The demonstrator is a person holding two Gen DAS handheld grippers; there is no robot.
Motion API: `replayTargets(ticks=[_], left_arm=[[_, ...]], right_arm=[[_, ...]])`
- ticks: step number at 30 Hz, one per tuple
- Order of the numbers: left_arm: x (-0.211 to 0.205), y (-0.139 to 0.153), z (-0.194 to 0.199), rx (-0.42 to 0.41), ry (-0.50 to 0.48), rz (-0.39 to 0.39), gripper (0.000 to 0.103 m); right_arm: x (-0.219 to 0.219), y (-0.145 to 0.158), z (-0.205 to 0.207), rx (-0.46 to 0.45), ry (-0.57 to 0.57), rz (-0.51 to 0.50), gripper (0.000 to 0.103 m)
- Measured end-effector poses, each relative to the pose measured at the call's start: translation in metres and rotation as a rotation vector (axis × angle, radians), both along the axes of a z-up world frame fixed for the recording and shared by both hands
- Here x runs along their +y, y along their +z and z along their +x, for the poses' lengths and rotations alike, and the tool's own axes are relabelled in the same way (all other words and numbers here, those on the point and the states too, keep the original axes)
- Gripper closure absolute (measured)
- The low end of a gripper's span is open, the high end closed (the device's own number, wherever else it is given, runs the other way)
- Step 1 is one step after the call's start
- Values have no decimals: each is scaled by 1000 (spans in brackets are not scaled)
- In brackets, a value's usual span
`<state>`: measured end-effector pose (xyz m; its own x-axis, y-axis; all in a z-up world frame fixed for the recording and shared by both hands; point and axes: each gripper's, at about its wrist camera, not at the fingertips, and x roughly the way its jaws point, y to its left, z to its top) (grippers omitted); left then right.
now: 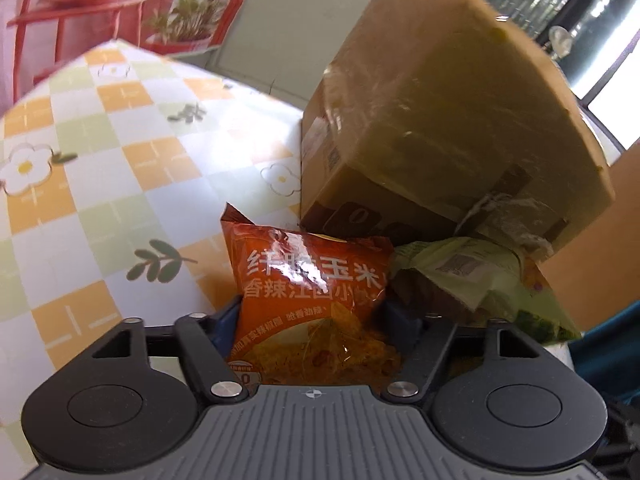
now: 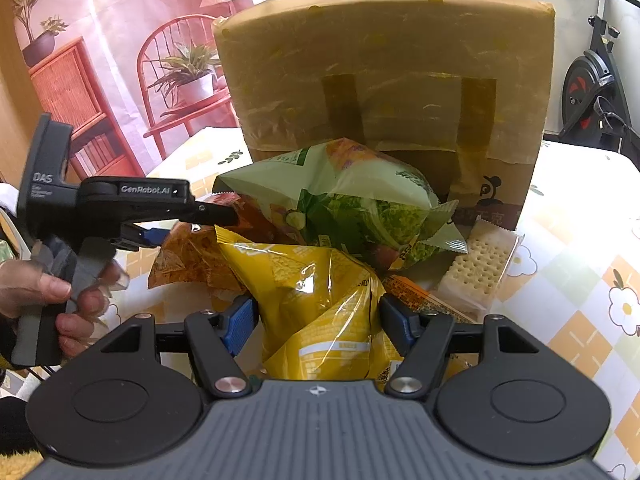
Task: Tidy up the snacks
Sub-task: 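Close left tool on orange corn-chip bag while right tool grasps yellow bag, then lift orange bag with left tool while right tool lifts yellow bag over box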
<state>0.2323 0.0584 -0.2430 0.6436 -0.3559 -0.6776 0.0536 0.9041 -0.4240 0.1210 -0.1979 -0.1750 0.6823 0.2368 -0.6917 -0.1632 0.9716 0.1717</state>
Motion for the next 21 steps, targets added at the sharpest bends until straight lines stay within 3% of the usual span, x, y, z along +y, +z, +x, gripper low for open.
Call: replayTargets(ticks=[11, 21], left_arm=[[15, 44, -37, -109, -12, -35, 35], [17, 85, -55, -233, 19, -48, 35]], right_arm=[[-5, 14, -6, -48, -8, 6, 36], [-25, 46, -18, -104, -42, 54, 38]])
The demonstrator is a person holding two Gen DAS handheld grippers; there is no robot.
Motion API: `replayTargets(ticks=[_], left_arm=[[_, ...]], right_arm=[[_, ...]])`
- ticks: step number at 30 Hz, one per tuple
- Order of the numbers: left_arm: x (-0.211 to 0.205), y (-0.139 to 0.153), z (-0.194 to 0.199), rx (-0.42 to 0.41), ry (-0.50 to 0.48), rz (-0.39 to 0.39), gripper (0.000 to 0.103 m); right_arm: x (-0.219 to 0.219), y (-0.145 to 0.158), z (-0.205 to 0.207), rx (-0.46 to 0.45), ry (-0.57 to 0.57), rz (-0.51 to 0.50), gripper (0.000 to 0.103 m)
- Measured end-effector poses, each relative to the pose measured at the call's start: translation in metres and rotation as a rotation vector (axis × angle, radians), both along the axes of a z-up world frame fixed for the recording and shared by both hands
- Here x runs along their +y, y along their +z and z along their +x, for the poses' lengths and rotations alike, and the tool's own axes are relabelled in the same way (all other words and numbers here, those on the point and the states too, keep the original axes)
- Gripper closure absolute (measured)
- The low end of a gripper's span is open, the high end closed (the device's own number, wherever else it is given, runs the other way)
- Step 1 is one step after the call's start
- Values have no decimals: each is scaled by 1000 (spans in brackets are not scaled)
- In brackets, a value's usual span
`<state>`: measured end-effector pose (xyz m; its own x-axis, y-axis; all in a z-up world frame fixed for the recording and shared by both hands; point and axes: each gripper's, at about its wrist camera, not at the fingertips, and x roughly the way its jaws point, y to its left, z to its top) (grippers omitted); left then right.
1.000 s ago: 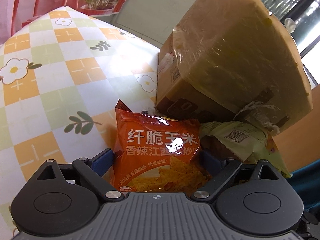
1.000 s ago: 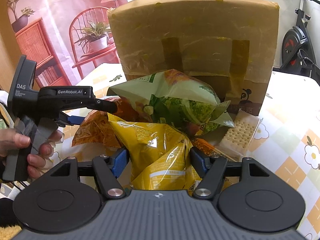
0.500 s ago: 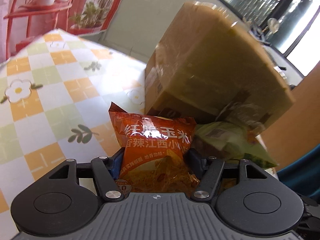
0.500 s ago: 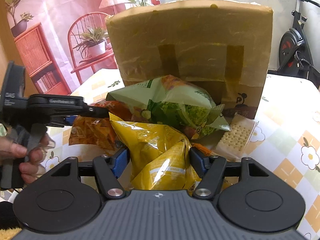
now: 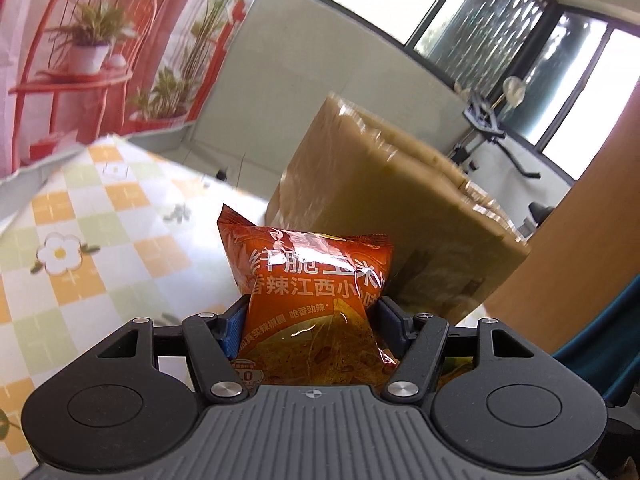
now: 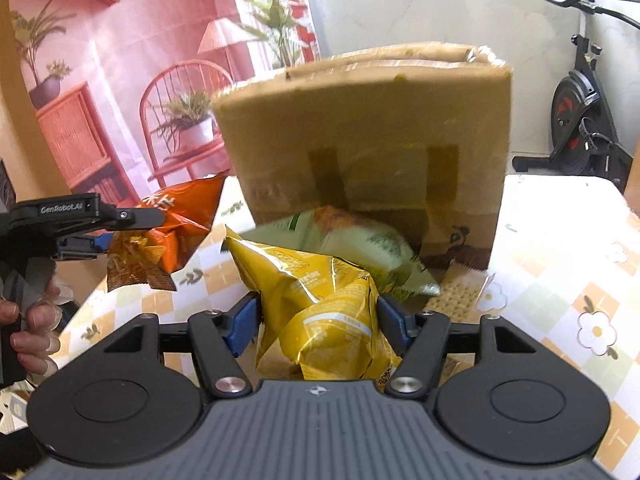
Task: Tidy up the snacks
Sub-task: 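Lift orange bag with left tool while right tool lifts yellow bag over box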
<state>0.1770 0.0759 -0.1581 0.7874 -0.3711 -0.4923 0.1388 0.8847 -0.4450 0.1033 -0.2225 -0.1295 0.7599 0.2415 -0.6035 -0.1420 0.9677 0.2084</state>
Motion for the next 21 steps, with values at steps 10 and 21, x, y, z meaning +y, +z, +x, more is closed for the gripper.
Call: replayTargets(ticks=[10, 21], left_arm=[[-10, 27, -5, -101, 21, 14, 35], [-22, 58, -9, -231, -6, 21, 35]], right_arm=[[-25, 37, -6, -82, -60, 69, 38], [-44, 79, 2, -220, -103, 91, 39]])
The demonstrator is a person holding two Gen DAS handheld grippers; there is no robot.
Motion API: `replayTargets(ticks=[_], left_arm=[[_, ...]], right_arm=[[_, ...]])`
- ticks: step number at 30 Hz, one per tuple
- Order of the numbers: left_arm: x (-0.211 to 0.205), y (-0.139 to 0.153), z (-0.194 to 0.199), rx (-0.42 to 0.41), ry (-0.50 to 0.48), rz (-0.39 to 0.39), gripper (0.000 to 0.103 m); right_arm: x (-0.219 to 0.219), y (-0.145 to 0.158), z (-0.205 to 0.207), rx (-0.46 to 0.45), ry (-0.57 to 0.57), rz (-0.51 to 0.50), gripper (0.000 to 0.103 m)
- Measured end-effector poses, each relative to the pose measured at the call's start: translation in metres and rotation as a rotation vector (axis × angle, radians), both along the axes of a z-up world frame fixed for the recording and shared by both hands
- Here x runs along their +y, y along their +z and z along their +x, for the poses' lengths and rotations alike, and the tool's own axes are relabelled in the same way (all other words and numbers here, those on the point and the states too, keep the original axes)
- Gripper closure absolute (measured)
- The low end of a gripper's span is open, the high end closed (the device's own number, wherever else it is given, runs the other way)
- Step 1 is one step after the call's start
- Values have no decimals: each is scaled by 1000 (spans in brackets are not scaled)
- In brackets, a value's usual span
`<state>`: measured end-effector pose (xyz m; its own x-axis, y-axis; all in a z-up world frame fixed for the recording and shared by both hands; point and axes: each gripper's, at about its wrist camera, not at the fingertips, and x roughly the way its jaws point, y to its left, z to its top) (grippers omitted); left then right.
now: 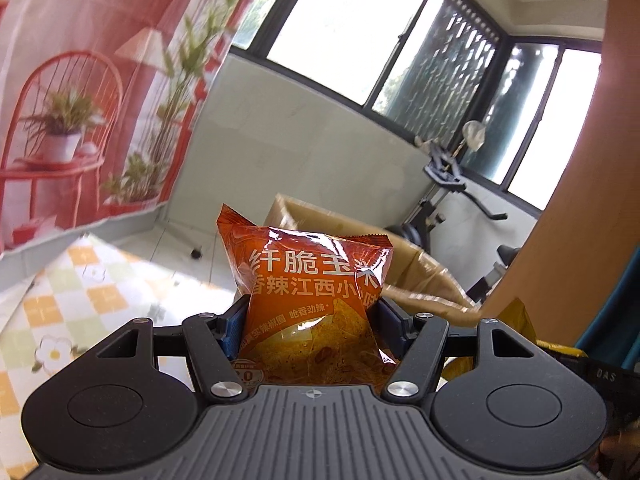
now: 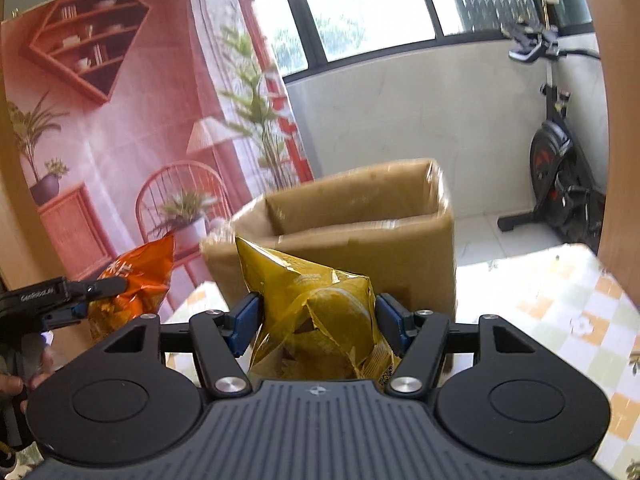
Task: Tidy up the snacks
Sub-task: 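Lift orange bag with left tool while right tool lifts yellow bag over box, then open both tools to drop the bags into the cardboard box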
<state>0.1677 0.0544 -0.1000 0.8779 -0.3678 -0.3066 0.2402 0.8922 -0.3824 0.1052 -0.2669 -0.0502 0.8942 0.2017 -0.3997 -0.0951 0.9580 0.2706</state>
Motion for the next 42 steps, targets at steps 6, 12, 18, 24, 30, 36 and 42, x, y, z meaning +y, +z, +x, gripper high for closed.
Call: replayTargets(ticks=[6, 12, 18, 24, 30, 36, 42], left_arm=[[-17, 23, 15, -66, -50, 26, 35], [-48, 41, 51, -117, -102, 49, 34], [-72, 37, 104, -64, -114, 73, 34], [-83, 22, 137, 0, -98, 120, 34], [-85, 13, 150, 36, -111, 163, 34], [-83, 12, 153, 51, -79, 209, 26], [-72, 16, 146, 63, -82, 201, 26]], right_arm=[[-10, 25, 13, -88, -30, -29, 39], [-12, 44, 49, -193, -28, -60, 39], [1, 36, 107, -245, -41, -163, 39], [-8, 10, 158, -167, -57, -98, 39], [-21, -15, 175, -81, -82, -40, 38], [-23, -23, 170, -12, -124, -39, 33], [-16, -15, 155, -34, -120, -44, 25]])
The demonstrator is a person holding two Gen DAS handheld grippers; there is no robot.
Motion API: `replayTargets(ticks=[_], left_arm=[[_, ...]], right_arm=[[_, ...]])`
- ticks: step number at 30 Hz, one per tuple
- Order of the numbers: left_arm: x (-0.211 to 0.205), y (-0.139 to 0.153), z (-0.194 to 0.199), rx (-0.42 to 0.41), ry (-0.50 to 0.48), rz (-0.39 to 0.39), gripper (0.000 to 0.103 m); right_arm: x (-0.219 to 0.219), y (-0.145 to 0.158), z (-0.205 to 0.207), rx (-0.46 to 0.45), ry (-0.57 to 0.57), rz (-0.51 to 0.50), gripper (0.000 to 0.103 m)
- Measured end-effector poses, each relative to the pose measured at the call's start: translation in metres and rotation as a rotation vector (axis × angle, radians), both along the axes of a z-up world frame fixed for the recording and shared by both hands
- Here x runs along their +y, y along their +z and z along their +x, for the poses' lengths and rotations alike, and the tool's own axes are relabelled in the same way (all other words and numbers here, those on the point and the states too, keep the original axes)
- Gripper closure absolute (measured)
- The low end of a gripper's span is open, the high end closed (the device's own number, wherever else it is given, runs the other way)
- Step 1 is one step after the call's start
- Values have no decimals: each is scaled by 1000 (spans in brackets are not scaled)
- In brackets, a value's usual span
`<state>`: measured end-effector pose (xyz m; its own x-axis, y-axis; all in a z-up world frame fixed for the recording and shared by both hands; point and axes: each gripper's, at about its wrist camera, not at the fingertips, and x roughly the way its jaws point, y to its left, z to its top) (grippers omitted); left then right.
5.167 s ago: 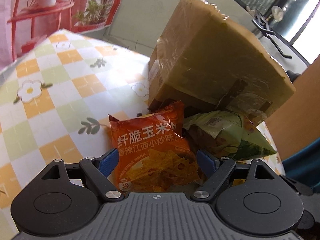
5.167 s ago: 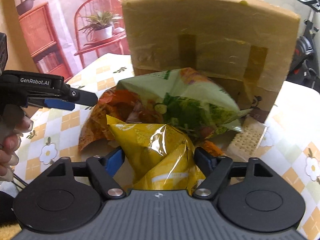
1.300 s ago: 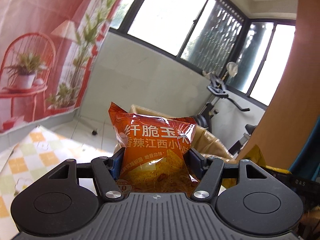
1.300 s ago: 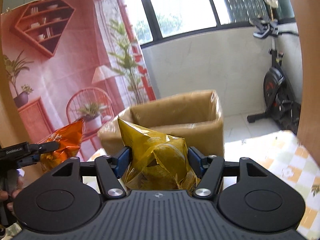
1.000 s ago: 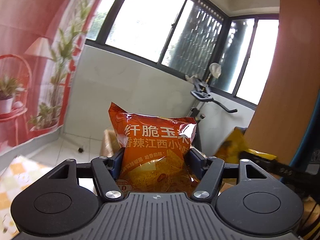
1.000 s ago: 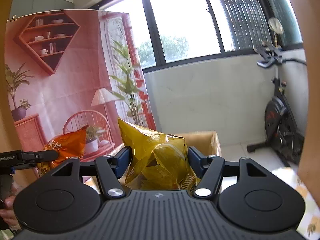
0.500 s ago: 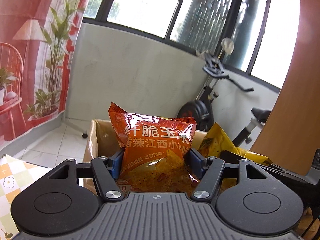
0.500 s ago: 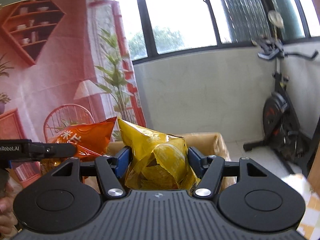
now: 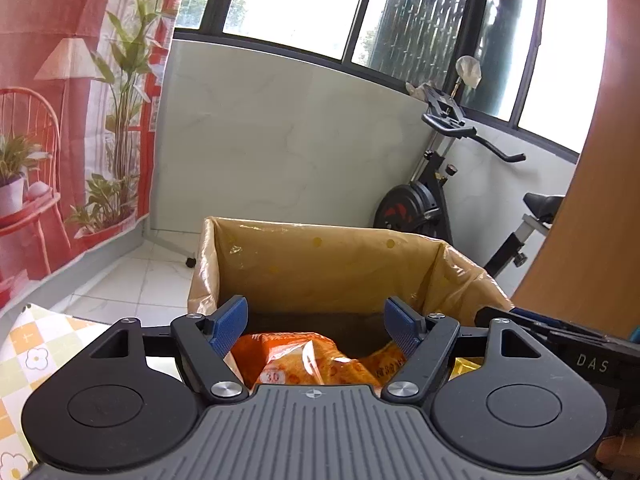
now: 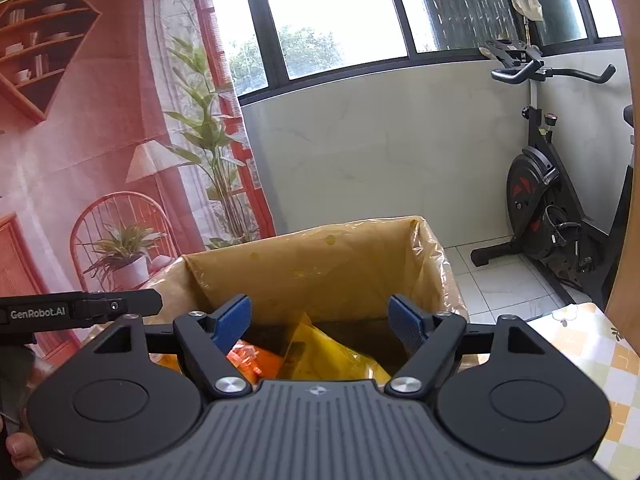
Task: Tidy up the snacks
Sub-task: 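Open both tools to drop the bags into the cardboard box, then lower both tools onto the green snack bag beside the box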
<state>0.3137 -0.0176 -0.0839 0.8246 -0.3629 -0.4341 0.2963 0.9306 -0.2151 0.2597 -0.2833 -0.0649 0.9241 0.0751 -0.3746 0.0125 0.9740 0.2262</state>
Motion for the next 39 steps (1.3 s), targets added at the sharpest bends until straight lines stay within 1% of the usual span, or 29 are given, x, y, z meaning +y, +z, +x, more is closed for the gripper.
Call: replayTargets(ticks=[6, 10, 16, 21, 25, 29, 33, 37, 39], left_arm=[[10, 6, -22, 3, -42, 17, 26], [17, 13, -38, -19, -61, 20, 26], [30, 15, -58, -13, -68, -39, 26], [31, 1, -72, -4, -75, -51, 26], [27, -19, -78, 44, -83, -59, 26], [25, -44, -81, 116, -87, -79, 26], [23, -67, -78, 195, -84, -119, 26], [17, -86, -74, 279, -131, -156, 26], [14, -95, -73, 303, -136, -148, 26]], right_arm=[[12, 4, -23, -5, 40, 1, 25], [18, 5, -42, -17, 56, 19, 25], [29, 5, -65, -39, 67, 21, 25], [38, -5, -79, -25, 83, 4, 25], [42, -20, -82, 26, 94, -7, 25], [45, -37, -86, 80, 98, -22, 25], [43, -52, -90, 135, 101, 14, 25], [42, -65, -91, 186, 114, 54, 27], [44, -71, -91, 212, 124, 70, 28]])
